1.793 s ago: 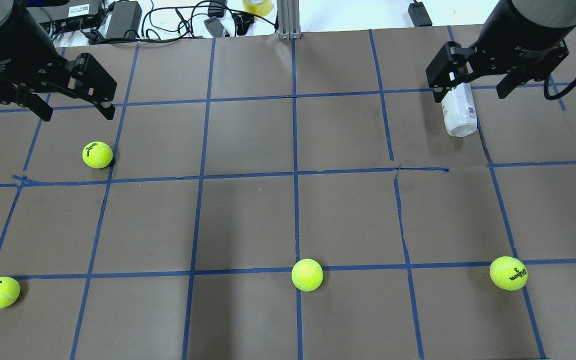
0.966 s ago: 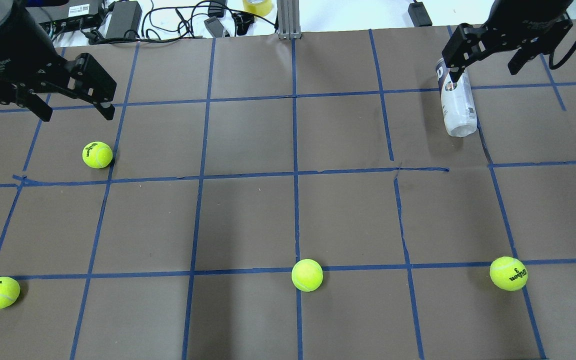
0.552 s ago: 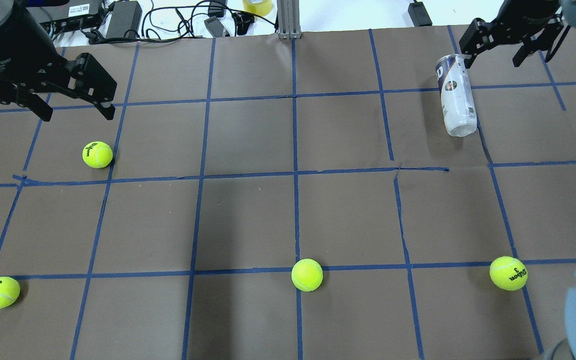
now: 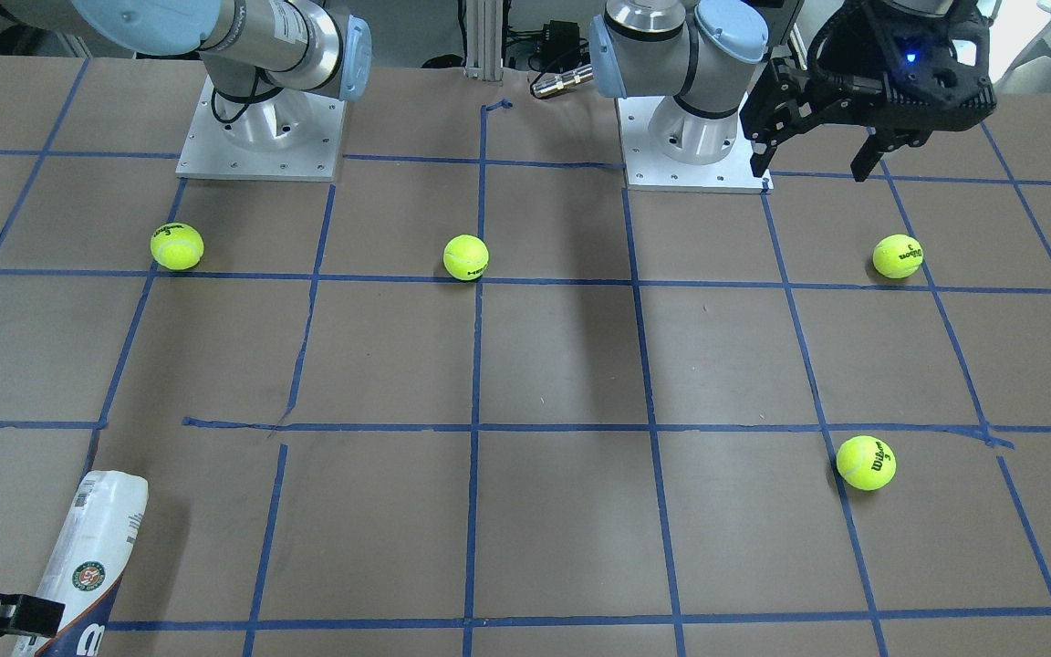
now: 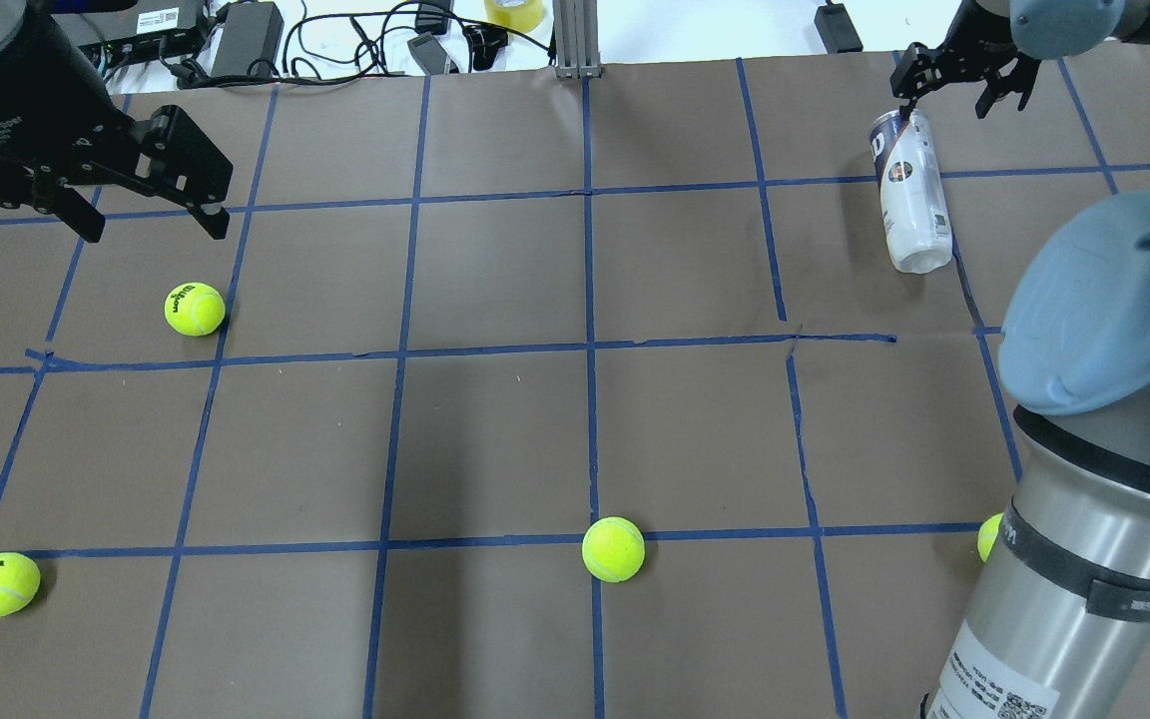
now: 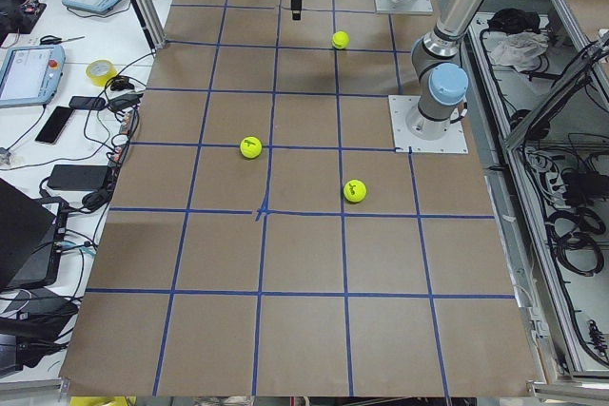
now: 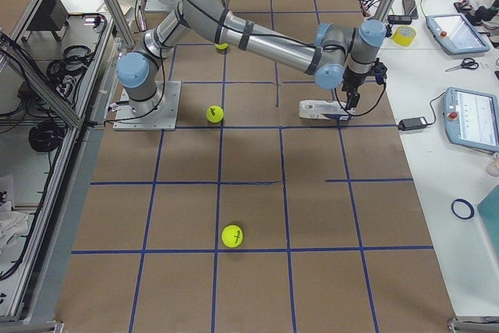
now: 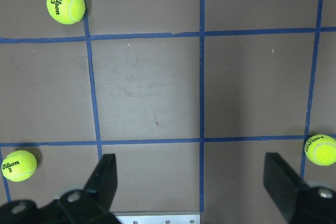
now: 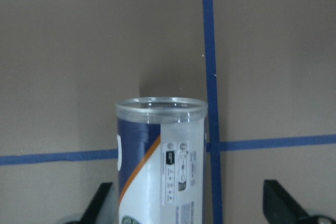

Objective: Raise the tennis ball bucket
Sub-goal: 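Lower the right gripper over the clear tennis ball can's open end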

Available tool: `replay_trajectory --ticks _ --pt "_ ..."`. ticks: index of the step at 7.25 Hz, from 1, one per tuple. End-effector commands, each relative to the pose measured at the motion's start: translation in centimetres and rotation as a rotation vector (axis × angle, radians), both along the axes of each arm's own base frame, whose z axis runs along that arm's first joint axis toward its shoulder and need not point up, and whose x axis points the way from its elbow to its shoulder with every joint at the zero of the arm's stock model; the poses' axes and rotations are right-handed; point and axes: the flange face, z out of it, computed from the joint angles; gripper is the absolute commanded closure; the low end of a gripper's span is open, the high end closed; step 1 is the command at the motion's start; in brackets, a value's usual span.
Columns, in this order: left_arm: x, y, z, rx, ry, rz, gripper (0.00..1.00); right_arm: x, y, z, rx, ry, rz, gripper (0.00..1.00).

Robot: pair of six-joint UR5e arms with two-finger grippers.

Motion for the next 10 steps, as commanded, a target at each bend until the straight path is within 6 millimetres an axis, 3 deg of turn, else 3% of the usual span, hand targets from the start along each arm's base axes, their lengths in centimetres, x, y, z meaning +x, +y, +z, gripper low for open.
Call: replay_trajectory --ticks 1,4,5,6,9,10 --pt "-0.1 0.0 0.0 -0.001 0.000 -0.001 0.00 0.2 -1.2 -2.0 -0.038 0.004 -0.013 0.00" --pt "0.0 0.0 0.0 -0.001 0.002 0.000 0.00 1.3 -1.3 -3.9 -0.013 -0.016 -0.045 0.00" --pt "0.0 0.0 0.0 -0.001 0.000 0.000 0.00 1.5 -1.3 -5.9 0.007 -0.047 -0.033 0.00" --pt "0.0 0.0 0.0 -0.001 0.000 0.000 0.00 1.6 -1.2 -6.2 0.012 -0.050 -0.042 0.00" --pt "0.0 0.1 0.1 0.000 -0.003 0.001 0.00 1.5 -1.1 -9.9 0.059 -0.065 -0.045 0.00" --pt "0.0 0.1 0.1 0.000 -0.003 0.001 0.00 1.3 -1.3 -9.7 0.043 -0.056 -0.039 0.04"
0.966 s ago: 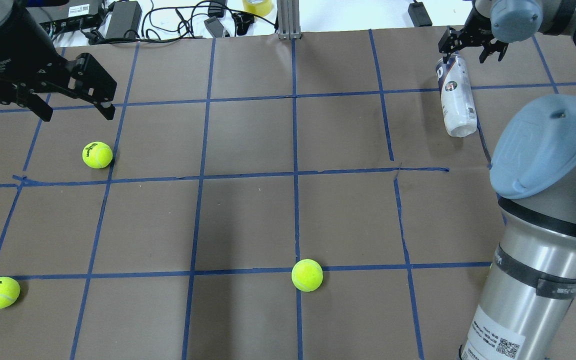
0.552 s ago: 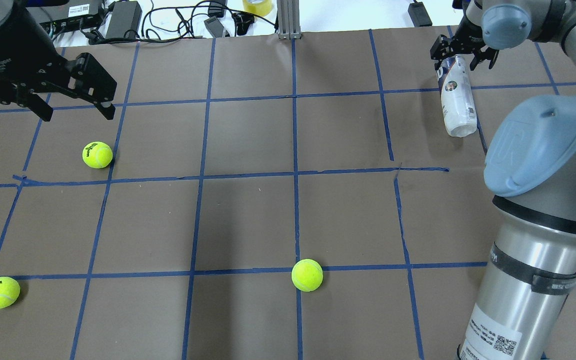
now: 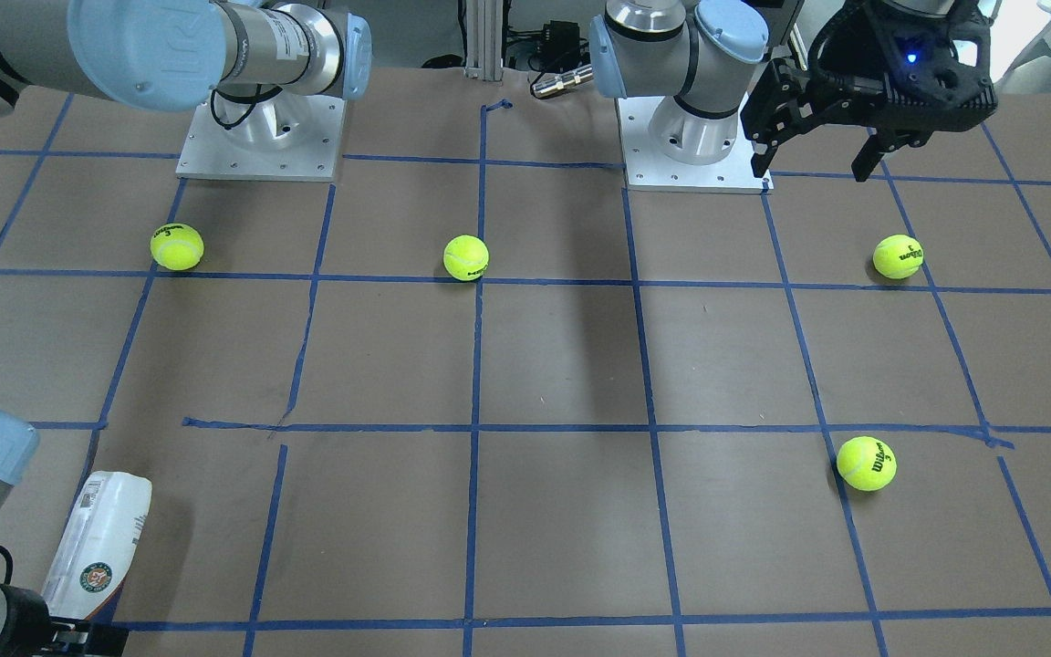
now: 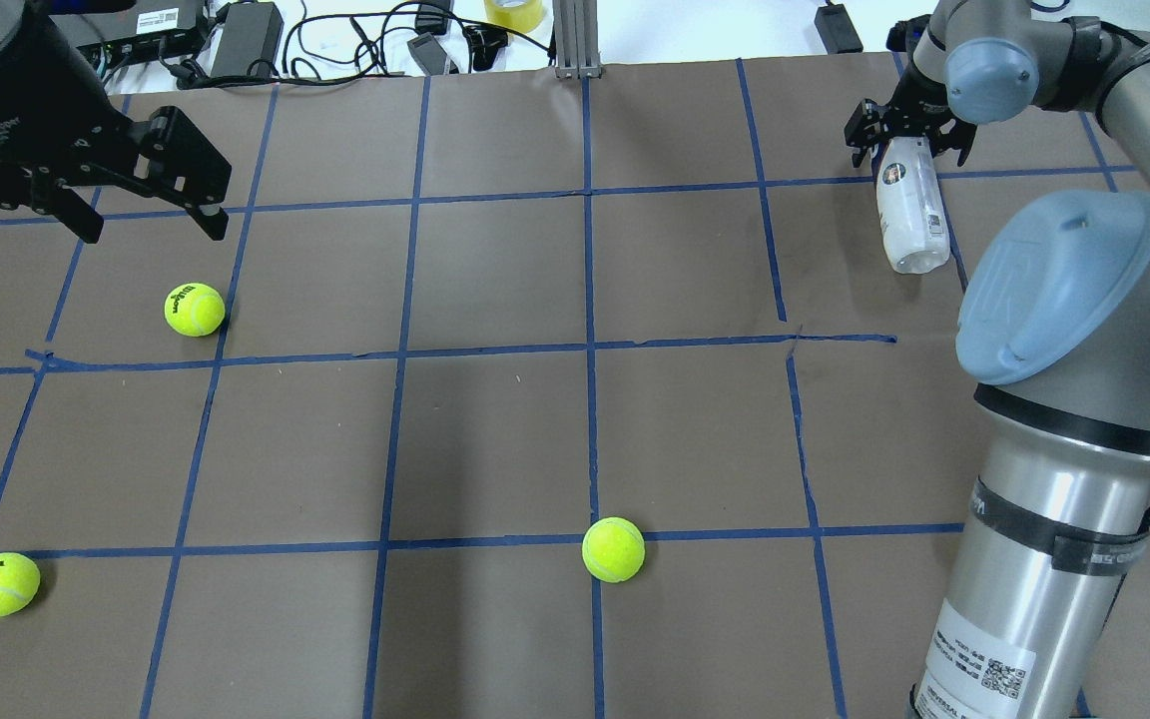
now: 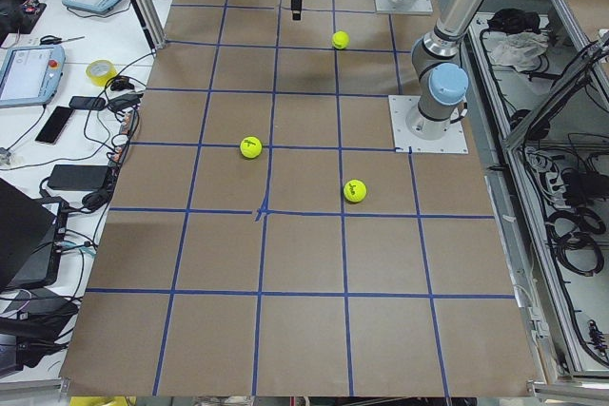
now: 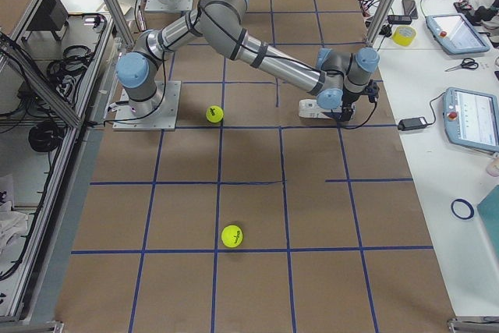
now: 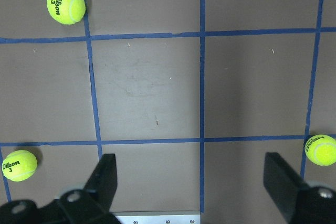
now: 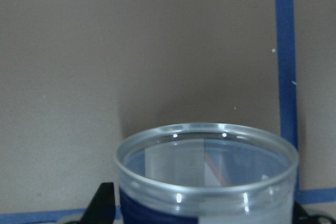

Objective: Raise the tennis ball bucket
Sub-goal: 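Grip the can rim with the right gripper and drag it toward the table center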

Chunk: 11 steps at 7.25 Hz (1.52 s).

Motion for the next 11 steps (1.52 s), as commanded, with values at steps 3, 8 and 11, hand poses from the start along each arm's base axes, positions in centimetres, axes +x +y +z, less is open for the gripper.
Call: replay_trajectory --ticks 3,8,11 --pt "0.0 0.0 0.0 0.001 0.000 0.000 0.00 -0.3 -0.1 1.1 -0.029 0.020 0.004 0.43" --pt "0.0 0.1 0.0 0.002 -0.002 0.000 0.00 11.3 4.1 5.7 -0.030 0.012 0.298 0.43" --pt "-0.1 0.1 0.0 0.003 -0.001 -0.003 0.00 25.0 11.0 5.7 0.048 0.005 0.619 0.43"
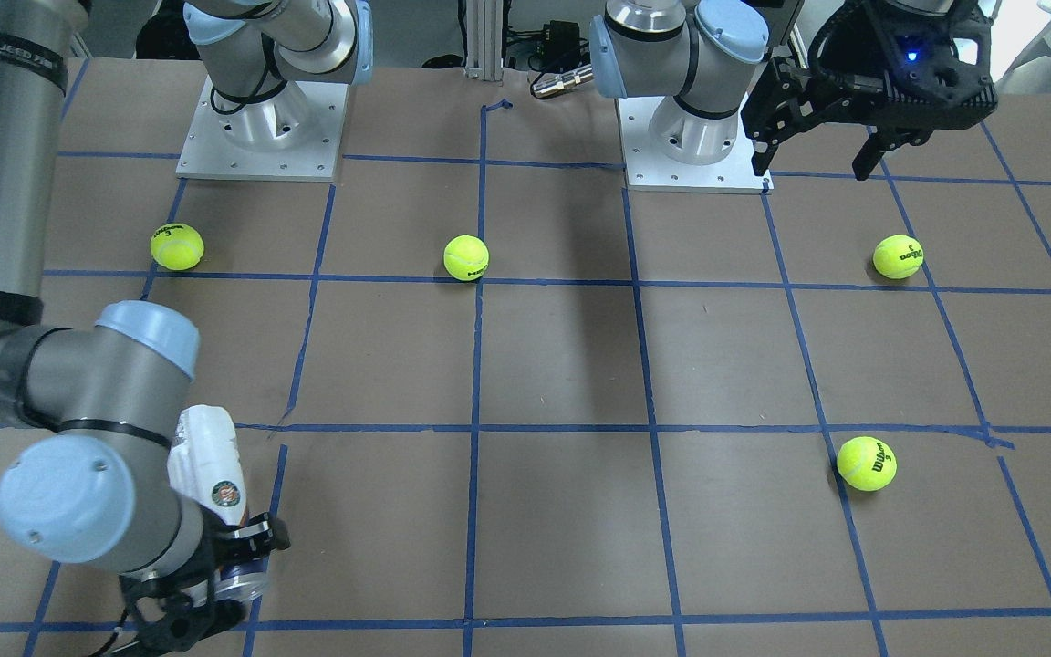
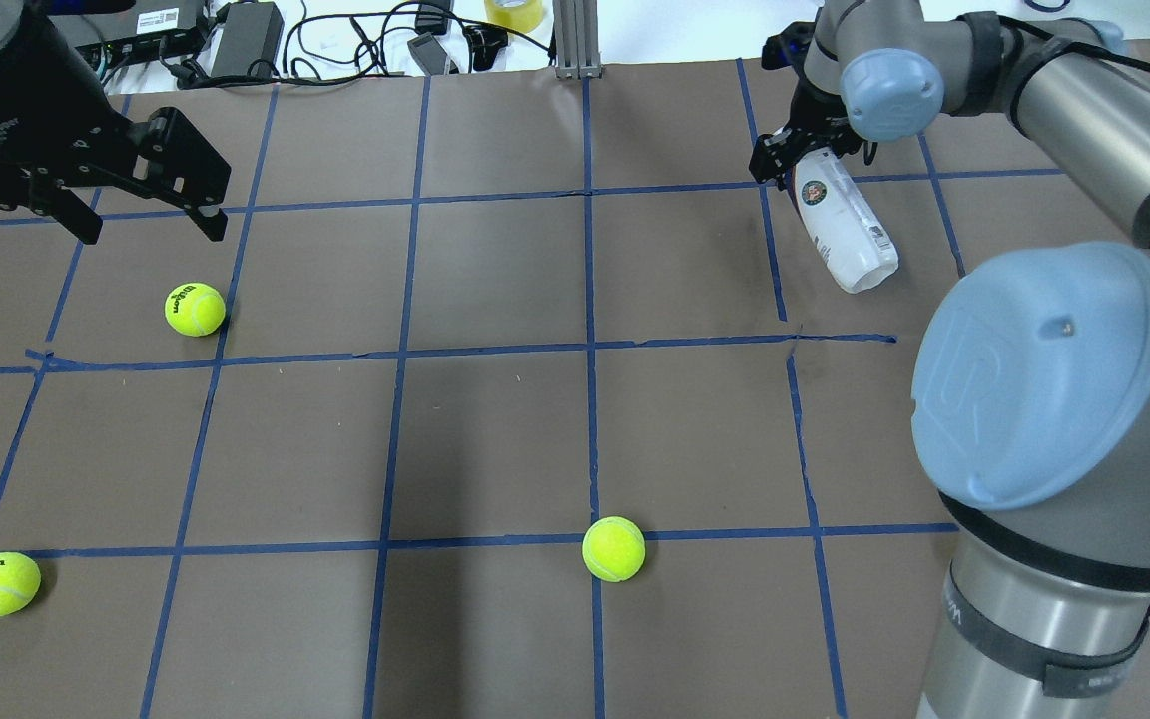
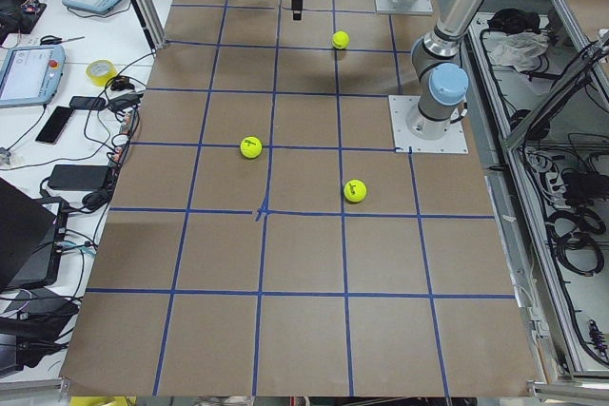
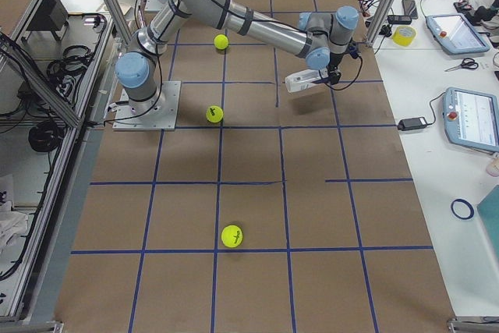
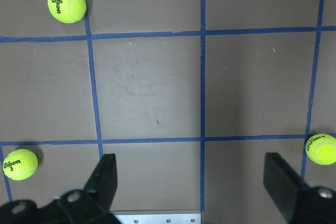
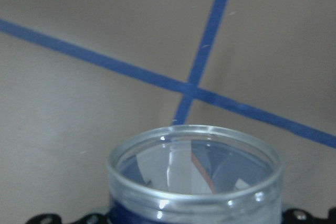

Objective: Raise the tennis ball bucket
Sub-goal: 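Grip the can rim with the right gripper and drag it toward the table center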

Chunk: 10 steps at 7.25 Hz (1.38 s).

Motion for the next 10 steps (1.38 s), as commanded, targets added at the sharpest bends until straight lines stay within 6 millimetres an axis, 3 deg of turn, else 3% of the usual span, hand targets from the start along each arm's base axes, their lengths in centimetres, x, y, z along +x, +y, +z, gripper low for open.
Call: replay_trajectory --ticks 1,3,4,5,7,8,9,10 --pt "0.0 0.0 0.0 0.001 0.000 0.000 0.00 10.2 4.7 2.1 0.008 0.011 0.197 0.43" --pt "0.0 0.0 0.0 0.000 0.000 0.000 0.00 16.5 6.4 2.3 -0.067 0.007 0.461 0.42" --pt "0.0 0.0 0.0 0.001 0.000 0.000 0.00 17.7 6.3 0.5 -0.072 0.000 0.554 0.42" --pt "0.0 0.1 0.1 0.000 0.000 0.000 0.00 20.2 7.6 1.4 -0.092 -0.005 0.660 0.42" --pt "0.0 0.1 0.1 0.000 -0.002 0.000 0.00 29.2 12.3 0.2 -0.135 0.007 0.916 0.42" --pt "0.0 0.1 0.1 0.000 -0.002 0.000 0.00 31.9 14.4 -0.6 -0.128 0.021 1.000 0.44" --pt "0.0 0.1 0.1 -0.002 -0.002 0.000 0.00 32.4 14.9 -0.8 -0.126 0.031 1.078 0.52" --pt "0.0 0.1 0.1 0.000 -0.002 0.000 0.00 32.2 14.8 -0.8 -0.122 0.057 1.105 0.52"
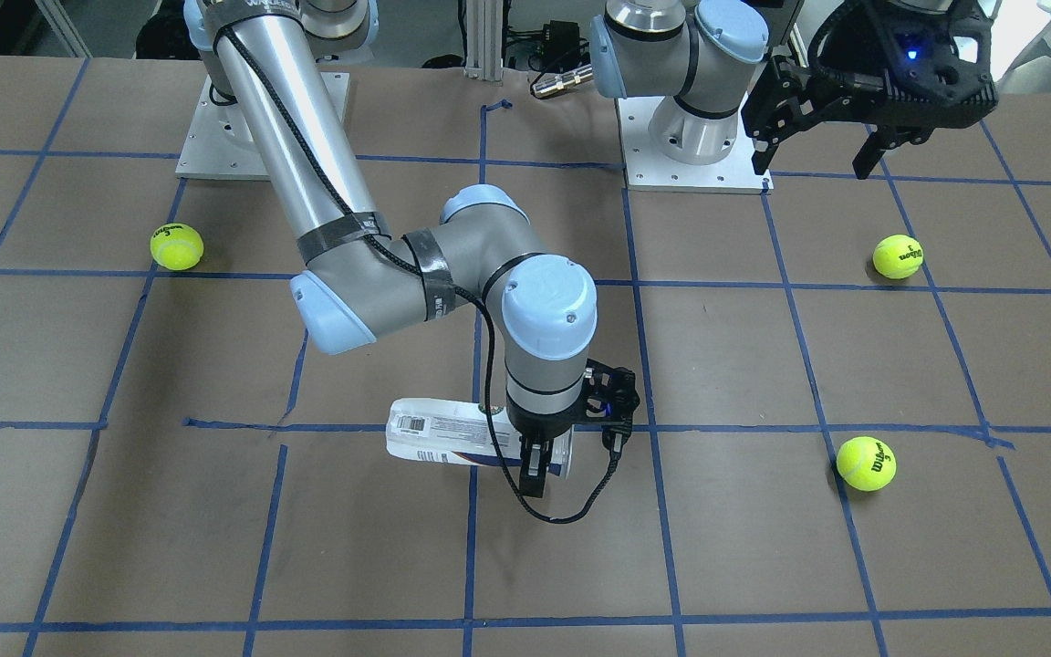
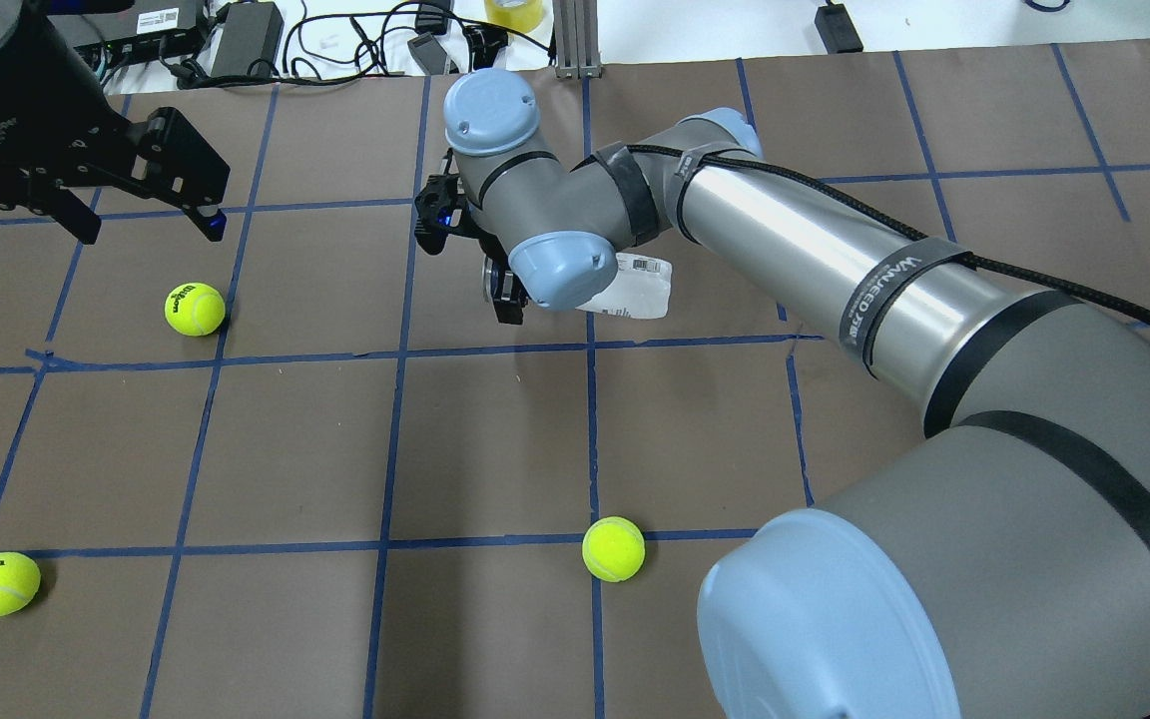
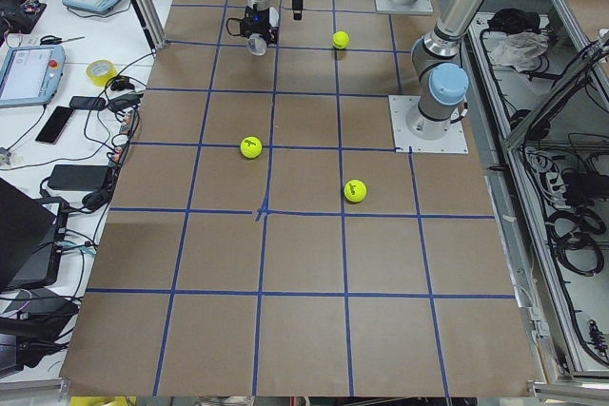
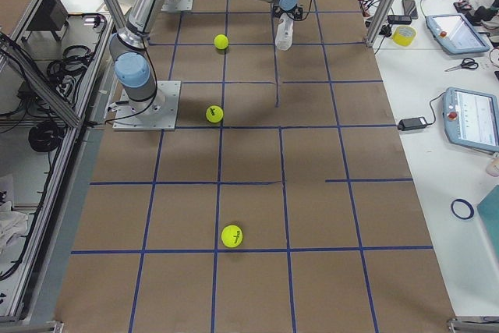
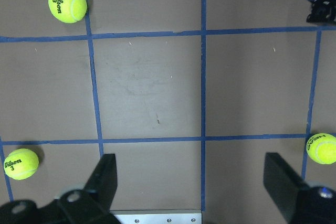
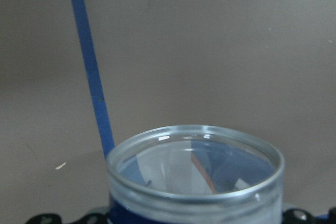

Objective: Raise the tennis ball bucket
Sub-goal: 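Lay the can on its side and open the right gripper, lifting away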

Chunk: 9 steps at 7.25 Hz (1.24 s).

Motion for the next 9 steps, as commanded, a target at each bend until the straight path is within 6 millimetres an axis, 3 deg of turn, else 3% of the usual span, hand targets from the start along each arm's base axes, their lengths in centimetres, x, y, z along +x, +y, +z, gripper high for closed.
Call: replay_trajectory --ticks 1,3,5,6,7,8,9 --pt "0.0 0.0 0.0 0.001 0.000 0.000 0.00 0.5 0.6 -0.5 -0.011 0.040 0.101 0.52" --pt "0.0 0.0 0.0 0.001 0.000 0.000 0.00 2.2 2.1 -3.6 -0.080 -0.042 0.157 0.47" --pt "0.0 -0.1 0.0 -0.001 0.000 0.000 0.00 1.6 2.9 -4.4 -0.088 -0.051 0.157 0.42" --pt "0.0 -0.1 -0.1 0.002 0.002 0.000 0.00 1.5 3.0 -4.1 -0.087 -0.056 0.153 0.26" --pt "0.0 0.0 -0.3 0.010 0.001 0.000 0.00 1.7 3.2 -3.8 -0.073 -0.074 0.150 0.00" --pt "0.0 0.0 -0.9 0.019 0.002 0.000 0.00 1.1 3.4 -4.5 -0.012 -0.047 0.140 0.00" --pt "-0.1 0.0 -1.2 0.021 0.010 0.000 0.00 1.2 3.2 -3.4 -0.018 -0.050 0.139 0.00"
